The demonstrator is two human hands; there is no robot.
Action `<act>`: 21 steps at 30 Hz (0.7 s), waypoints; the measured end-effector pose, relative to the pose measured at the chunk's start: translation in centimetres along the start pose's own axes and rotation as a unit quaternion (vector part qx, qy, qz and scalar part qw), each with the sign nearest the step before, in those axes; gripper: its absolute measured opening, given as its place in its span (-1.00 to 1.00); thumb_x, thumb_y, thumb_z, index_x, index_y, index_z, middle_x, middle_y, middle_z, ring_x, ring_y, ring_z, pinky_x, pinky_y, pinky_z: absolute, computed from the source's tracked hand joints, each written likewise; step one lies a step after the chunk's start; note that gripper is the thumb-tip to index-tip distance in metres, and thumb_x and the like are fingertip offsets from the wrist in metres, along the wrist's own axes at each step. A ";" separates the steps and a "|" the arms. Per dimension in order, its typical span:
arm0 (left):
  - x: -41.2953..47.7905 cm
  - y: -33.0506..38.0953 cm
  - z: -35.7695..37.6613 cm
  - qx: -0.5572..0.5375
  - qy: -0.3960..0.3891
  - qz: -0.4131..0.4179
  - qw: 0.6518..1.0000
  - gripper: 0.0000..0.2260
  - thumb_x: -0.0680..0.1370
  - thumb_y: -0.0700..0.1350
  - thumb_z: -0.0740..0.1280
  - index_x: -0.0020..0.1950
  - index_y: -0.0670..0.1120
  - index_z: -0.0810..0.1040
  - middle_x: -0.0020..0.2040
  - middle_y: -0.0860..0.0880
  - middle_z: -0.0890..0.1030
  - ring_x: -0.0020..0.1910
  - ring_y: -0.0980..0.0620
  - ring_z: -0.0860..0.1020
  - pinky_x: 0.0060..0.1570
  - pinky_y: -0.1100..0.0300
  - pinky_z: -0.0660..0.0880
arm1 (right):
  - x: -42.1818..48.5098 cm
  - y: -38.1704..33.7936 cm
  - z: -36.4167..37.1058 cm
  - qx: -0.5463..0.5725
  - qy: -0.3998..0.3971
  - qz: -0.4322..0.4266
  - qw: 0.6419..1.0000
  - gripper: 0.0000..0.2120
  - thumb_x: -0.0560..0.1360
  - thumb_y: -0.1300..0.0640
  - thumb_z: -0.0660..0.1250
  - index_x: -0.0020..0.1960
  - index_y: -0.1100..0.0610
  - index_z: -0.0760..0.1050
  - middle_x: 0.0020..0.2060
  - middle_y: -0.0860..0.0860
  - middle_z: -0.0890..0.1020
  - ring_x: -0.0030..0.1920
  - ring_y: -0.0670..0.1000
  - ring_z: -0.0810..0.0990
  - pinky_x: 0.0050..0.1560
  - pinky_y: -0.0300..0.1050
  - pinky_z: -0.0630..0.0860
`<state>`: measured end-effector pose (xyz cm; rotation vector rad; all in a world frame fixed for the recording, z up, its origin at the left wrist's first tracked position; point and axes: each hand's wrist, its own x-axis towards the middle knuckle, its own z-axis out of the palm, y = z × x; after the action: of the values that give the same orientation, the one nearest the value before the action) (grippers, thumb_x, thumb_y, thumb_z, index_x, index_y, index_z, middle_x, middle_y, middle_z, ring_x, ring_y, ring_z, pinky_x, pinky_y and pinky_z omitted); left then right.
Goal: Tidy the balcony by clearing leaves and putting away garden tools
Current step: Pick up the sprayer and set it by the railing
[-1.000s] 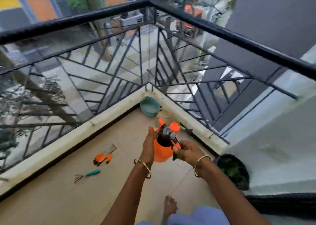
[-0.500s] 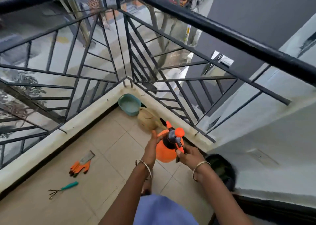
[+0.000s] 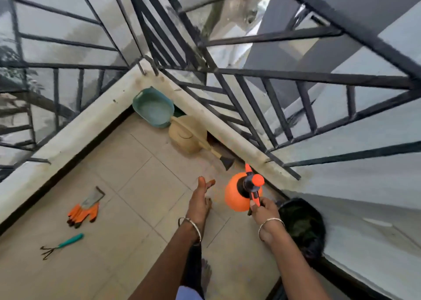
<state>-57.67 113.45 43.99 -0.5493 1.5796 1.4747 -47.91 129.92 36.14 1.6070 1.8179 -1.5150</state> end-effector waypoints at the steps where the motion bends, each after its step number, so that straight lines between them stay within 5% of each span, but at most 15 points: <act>1: 1.8 -0.4 0.3 0.000 0.003 -0.005 1.000 -0.46 0.68 0.11 -0.10 0.39 -0.16 0.47 0.33 0.01 0.36 0.17 0.24 0.35 -0.08 0.54 0.26 | 2.0 0.5 0.3 0.003 0.009 0.014 1.000 -0.87 0.51 0.41 0.27 -0.19 0.26 0.46 -0.34 0.15 0.47 -0.34 0.04 0.35 -0.36 -0.16 0.27; 4: 7.3 -2.1 1.4 0.002 0.009 -0.032 0.999 -0.43 0.67 0.19 -0.06 0.34 -0.15 0.53 -0.01 0.08 0.59 -0.13 0.28 0.47 -0.28 0.53 0.38 | 8.1 2.6 1.2 0.014 0.025 0.041 0.999 -0.84 0.51 0.35 0.30 -0.23 0.20 0.46 -0.34 0.15 0.48 -0.26 0.05 0.40 -0.25 -0.12 0.31; 6: 10.5 -3.7 2.1 0.007 0.029 -0.060 0.998 -0.32 0.52 0.41 -0.02 0.28 -0.03 0.59 -0.23 0.03 0.53 -0.25 0.22 0.47 -0.25 0.47 0.41 | 11.9 4.6 1.8 0.005 0.034 0.044 0.998 -0.81 0.48 0.28 0.34 -0.28 0.11 0.45 -0.32 0.16 0.51 -0.21 0.08 0.44 -0.18 -0.07 0.35; 9: 15.6 -7.2 2.9 0.031 0.042 -0.080 0.995 -0.24 0.25 0.65 -0.01 0.12 0.24 0.65 0.02 -0.04 0.57 0.07 0.06 0.53 0.22 0.17 0.41 | 16.9 6.7 3.0 0.016 0.037 0.053 0.998 -0.82 0.50 0.25 0.34 -0.27 0.09 0.46 -0.30 0.16 0.53 -0.20 0.08 0.44 -0.16 -0.06 0.35; 12: 19.4 -10.1 3.3 0.044 0.047 -0.101 0.993 -0.24 0.18 0.70 0.01 0.10 0.31 0.63 0.02 -0.14 0.60 0.07 0.00 0.54 0.33 0.02 0.37 | 21.2 7.8 4.4 0.025 0.032 0.041 0.998 -0.92 0.54 0.22 0.33 -0.14 0.15 0.51 -0.25 0.15 0.55 -0.21 0.05 0.44 -0.25 -0.13 0.34; 14: 21.2 -10.5 3.4 0.033 0.045 -0.102 0.993 -0.24 0.19 0.70 0.00 0.11 0.32 0.62 0.22 -0.25 0.56 0.17 0.00 0.49 0.44 -0.07 0.26 | 23.2 8.0 5.3 0.038 0.024 0.032 0.998 -0.96 0.55 0.23 0.32 -0.04 0.20 0.52 -0.24 0.14 0.55 -0.24 0.04 0.43 -0.30 -0.17 0.34; 16: 21.3 -9.0 4.1 0.030 0.043 -0.105 0.993 -0.26 0.26 0.67 -0.04 0.16 0.32 0.60 0.42 -0.07 0.45 0.36 0.04 0.38 0.50 0.02 0.09 | 24.7 8.4 6.1 0.044 0.018 0.026 0.999 -0.92 0.55 0.27 0.29 0.02 0.25 0.52 -0.23 0.13 0.53 -0.26 0.00 0.40 -0.34 -0.29 0.34; 18: 21.3 -7.7 4.9 0.002 0.034 -0.096 0.995 -0.36 0.52 0.45 -0.09 0.31 0.17 0.55 0.45 0.08 0.35 0.44 0.12 0.27 0.37 0.29 0.01 | 25.8 8.6 6.8 0.060 0.015 0.018 0.998 -0.92 0.56 0.28 0.28 0.05 0.23 0.50 -0.20 0.13 0.54 -0.25 -0.01 0.41 -0.31 -0.29 0.35; 21: 21.9 -8.3 4.6 -0.014 0.030 -0.068 0.997 -0.44 0.64 0.23 -0.12 0.37 0.01 0.49 0.53 0.07 0.21 0.50 0.21 0.14 0.21 0.40 0.02 | 26.3 8.9 7.6 0.067 0.006 0.013 0.998 -0.93 0.56 0.28 0.29 0.04 0.22 0.49 -0.18 0.12 0.56 -0.26 -0.05 0.43 -0.27 -0.28 0.37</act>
<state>-60.90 121.50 21.72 -0.7101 1.5381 1.3920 -52.43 136.78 8.55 1.6964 1.7264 -1.6512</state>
